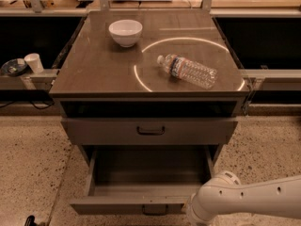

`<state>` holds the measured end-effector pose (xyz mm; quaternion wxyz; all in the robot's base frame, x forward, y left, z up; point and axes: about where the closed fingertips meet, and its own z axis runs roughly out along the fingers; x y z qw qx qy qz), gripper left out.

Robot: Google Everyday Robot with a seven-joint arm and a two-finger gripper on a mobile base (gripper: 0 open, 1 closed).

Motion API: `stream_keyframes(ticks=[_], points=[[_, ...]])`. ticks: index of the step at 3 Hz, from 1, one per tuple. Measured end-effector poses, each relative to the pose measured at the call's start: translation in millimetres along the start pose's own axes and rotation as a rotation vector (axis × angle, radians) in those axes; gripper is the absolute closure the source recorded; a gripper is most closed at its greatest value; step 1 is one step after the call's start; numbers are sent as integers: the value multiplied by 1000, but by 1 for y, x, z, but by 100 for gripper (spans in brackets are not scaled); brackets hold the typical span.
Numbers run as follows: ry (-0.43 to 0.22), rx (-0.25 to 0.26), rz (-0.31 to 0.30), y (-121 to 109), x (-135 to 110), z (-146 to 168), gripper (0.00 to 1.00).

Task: Close middle drawer

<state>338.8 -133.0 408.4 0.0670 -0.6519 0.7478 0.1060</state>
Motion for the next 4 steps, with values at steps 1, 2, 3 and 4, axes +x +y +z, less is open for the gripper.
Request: stream_keyframes(ticks=[1, 2, 3, 4], points=[[-2, 2, 2, -1, 1, 0, 0], [-2, 2, 1, -1, 1, 0, 0], [-3, 2, -10, -2, -1, 0, 18], [-7, 37, -49, -21, -2, 3, 42]])
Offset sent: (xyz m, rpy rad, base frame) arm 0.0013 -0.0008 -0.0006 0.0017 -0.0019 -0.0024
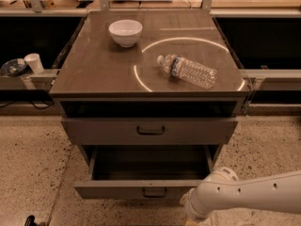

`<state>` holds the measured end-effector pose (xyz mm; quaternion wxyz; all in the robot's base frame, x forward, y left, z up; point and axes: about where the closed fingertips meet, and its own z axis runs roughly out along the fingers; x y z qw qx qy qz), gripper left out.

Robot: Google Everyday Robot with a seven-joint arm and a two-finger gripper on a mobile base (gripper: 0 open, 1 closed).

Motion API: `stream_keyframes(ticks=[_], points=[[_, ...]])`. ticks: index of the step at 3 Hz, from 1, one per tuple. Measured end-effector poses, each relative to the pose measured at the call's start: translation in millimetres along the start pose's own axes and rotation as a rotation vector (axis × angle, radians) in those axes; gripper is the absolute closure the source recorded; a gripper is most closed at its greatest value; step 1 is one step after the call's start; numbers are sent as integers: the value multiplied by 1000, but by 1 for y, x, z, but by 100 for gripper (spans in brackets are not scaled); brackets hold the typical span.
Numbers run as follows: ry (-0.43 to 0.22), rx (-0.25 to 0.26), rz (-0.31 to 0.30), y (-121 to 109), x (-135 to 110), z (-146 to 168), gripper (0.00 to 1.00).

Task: Close middle drawer

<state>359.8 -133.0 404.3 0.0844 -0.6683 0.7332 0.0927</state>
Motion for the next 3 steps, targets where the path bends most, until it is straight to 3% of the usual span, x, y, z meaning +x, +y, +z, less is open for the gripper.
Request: stream_keyframes(ticks=[2, 3], points=[[13, 82, -34, -48, 2, 7, 89], [3, 123, -20, -64, 0, 7, 79]])
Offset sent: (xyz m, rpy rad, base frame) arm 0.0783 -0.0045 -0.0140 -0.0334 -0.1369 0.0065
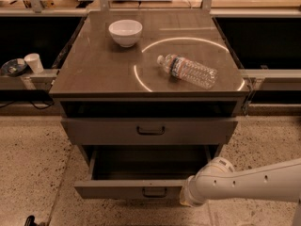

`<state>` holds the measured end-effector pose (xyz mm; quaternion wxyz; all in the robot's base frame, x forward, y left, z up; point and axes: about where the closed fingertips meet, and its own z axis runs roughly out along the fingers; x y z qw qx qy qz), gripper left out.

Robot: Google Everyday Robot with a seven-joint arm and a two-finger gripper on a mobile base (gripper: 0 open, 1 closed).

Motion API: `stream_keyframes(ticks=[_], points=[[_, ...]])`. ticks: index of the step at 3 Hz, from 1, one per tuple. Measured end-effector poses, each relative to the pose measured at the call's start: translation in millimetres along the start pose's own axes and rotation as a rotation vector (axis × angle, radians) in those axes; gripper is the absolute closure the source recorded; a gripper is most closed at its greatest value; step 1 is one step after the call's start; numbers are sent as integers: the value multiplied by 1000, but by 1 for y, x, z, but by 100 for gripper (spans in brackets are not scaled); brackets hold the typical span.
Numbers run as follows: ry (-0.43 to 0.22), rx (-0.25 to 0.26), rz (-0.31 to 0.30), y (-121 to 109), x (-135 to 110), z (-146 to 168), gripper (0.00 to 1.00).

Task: Close middle drawer

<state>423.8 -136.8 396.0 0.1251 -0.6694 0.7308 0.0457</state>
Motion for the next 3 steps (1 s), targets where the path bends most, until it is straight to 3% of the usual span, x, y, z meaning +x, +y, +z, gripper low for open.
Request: stream_keyframes(ticks=[3], points=[[0, 0, 0, 0, 0, 0, 9]])
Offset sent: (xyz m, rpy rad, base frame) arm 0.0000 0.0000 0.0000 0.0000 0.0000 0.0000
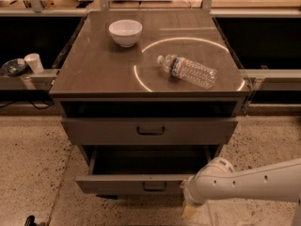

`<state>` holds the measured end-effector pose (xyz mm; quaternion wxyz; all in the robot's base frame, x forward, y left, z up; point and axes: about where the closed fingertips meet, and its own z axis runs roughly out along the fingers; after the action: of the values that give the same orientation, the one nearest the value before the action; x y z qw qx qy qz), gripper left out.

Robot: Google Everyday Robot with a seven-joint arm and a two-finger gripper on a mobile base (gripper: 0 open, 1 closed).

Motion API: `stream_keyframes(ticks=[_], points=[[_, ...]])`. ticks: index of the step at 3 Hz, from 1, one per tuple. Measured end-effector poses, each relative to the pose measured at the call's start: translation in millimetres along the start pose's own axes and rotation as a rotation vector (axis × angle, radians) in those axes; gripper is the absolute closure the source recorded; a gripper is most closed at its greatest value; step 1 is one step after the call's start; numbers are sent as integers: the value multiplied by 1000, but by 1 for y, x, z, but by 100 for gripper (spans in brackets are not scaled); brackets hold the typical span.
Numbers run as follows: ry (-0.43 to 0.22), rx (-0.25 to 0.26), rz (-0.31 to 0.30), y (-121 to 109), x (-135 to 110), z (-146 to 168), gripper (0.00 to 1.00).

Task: Close middle drawer

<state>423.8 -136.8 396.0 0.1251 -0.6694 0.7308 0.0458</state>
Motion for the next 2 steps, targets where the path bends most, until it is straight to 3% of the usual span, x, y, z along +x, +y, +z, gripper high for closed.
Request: stream_keyframes(ticks=[1, 2], points=[[0, 0, 0, 0, 0, 0, 0], [0, 0, 0, 0, 0, 0, 0]])
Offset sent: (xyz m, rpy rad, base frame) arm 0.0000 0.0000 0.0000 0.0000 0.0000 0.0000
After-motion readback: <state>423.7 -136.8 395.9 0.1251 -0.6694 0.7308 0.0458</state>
